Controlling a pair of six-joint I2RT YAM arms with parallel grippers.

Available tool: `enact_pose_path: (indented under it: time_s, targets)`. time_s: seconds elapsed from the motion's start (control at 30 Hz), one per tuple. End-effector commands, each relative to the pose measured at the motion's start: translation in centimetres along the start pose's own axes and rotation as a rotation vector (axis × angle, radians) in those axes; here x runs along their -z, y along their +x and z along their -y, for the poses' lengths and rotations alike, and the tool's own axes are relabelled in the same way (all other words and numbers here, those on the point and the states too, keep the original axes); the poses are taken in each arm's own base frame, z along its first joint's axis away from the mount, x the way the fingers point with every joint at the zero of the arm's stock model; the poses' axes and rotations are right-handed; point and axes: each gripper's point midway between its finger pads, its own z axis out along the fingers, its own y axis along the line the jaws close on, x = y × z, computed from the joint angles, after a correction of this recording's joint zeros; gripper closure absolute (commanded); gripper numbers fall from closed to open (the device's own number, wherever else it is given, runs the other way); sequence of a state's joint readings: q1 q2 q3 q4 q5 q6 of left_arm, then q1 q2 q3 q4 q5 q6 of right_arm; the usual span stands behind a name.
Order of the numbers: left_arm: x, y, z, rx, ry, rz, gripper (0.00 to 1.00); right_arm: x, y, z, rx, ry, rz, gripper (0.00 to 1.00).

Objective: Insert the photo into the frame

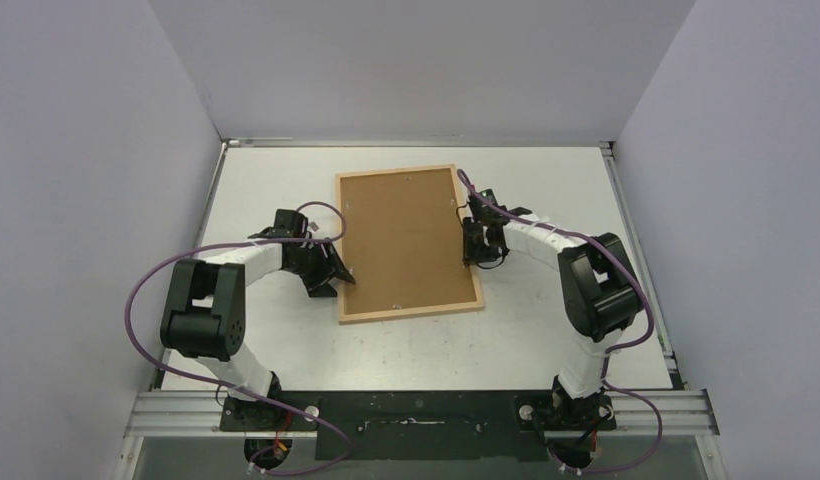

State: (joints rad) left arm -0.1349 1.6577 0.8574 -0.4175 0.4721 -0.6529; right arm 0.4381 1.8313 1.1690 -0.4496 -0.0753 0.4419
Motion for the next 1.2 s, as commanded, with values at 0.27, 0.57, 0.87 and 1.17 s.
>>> enact_pose_path:
  time_s: [0.27, 0.57, 0.87, 1.17]
  targets:
    - [-1.2, -1.0, 2.7, -0.041, 0.080, 0.013, 0.47, 0.2, 2.0, -2.3, 0.046, -0.132, -0.049, 0.84]
    - [-1.1, -1.2, 2.9, -0.042, 0.084, 0.019, 0.47, 0.3, 1.4, -2.0, 0.089, -0.142, -0.029, 0.62]
    - [1.1, -2.5, 2.6, -0.120, 0.004, 0.113, 0.37, 6.1, -5.5, 0.4, 0.044, 0.061, 0.192, 0.32]
    - [2.0, -2.6, 3.0, -0.120, 0.035, 0.148, 0.34, 8.1, -6.2, -3.3, 0.063, -0.096, 0.192, 0.39]
